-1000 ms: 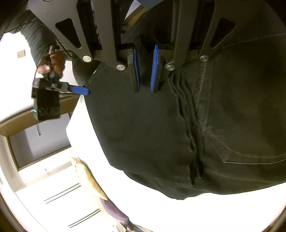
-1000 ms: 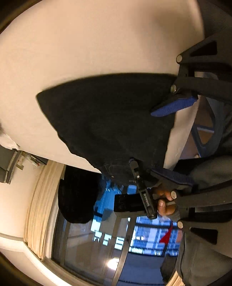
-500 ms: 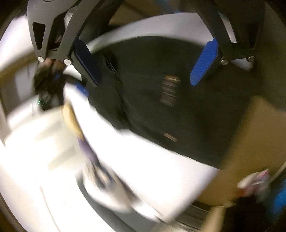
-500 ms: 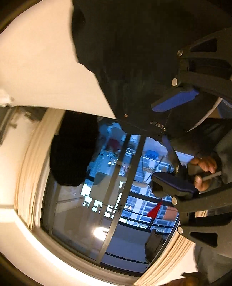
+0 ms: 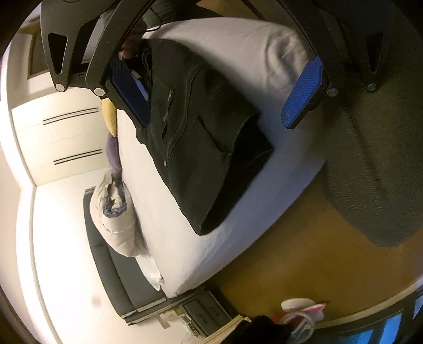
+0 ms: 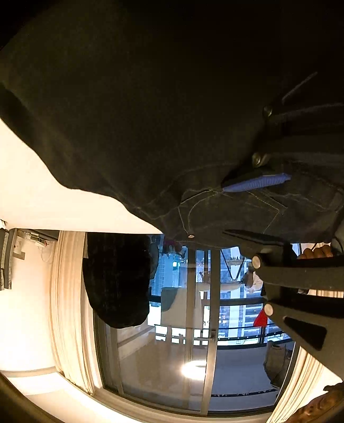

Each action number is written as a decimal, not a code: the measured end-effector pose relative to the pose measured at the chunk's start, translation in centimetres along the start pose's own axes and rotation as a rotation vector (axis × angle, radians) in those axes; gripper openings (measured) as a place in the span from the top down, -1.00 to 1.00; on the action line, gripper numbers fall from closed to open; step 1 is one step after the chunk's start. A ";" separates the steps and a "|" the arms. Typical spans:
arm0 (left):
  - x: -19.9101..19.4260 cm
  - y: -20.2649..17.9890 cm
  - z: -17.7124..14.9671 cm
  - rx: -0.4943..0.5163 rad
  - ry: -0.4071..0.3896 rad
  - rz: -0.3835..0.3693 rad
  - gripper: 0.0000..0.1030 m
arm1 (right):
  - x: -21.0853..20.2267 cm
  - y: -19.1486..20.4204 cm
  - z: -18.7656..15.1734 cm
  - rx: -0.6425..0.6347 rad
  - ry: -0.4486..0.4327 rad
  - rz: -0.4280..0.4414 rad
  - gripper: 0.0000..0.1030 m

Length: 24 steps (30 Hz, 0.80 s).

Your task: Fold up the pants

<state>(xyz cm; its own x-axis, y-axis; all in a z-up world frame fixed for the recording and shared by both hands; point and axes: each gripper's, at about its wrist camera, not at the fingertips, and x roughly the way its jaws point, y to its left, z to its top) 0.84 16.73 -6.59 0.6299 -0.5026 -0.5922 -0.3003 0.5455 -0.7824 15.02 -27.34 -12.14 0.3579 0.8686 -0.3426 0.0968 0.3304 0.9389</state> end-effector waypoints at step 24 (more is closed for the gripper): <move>5.2 5.5 1.0 -0.265 0.019 -0.137 0.50 | -1.0 0.3 -0.9 -0.035 0.001 -0.061 0.29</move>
<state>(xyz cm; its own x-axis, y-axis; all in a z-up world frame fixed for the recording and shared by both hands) 3.19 17.74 -13.79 0.6643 -0.5735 -0.4793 -0.3919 0.2788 -0.8767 13.85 -27.81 -11.53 0.3511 0.8471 -0.3989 0.0857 0.3952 0.9146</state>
